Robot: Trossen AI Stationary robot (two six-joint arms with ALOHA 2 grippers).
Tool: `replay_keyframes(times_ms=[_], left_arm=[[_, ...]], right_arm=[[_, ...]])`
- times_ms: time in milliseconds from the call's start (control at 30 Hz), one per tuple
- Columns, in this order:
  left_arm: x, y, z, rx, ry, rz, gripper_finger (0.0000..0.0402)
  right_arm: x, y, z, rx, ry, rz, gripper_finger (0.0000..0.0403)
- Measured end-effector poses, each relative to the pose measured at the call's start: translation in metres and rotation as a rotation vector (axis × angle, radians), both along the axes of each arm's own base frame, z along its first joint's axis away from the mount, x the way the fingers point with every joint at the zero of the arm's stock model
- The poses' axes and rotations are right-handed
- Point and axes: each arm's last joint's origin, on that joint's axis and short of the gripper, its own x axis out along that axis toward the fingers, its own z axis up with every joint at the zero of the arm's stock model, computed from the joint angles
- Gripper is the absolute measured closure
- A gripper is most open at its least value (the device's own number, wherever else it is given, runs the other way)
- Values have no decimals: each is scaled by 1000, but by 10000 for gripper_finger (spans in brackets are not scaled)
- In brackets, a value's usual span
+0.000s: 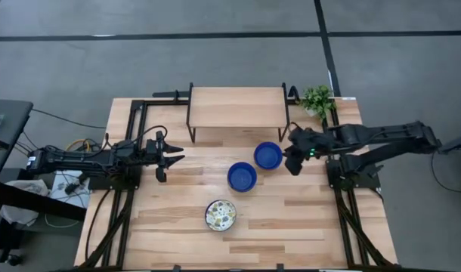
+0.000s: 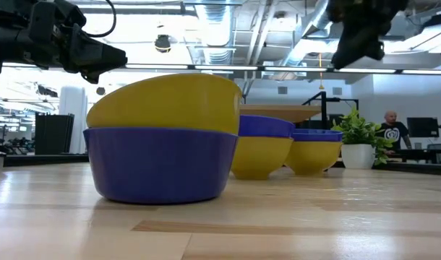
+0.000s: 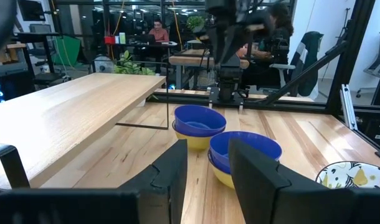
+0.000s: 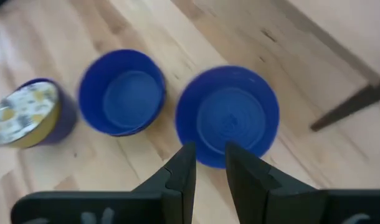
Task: Pick & Place Mini bowls
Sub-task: Put the top blue bowl on the shelf
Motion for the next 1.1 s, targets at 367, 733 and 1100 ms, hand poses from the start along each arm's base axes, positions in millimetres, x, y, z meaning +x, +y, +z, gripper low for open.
replay_keyframes(times_ms=[367, 733, 1100], left_arm=[[0, 0, 0, 0, 0, 0, 286], [0, 0, 0, 0, 0, 0, 286], [0, 0, 0, 0, 0, 0, 286]], right_arm=[[26, -5, -24, 30, 110, -74, 328], [35, -5, -44, 22, 248, -93, 328], [30, -7, -50, 74, 333, -184, 328]])
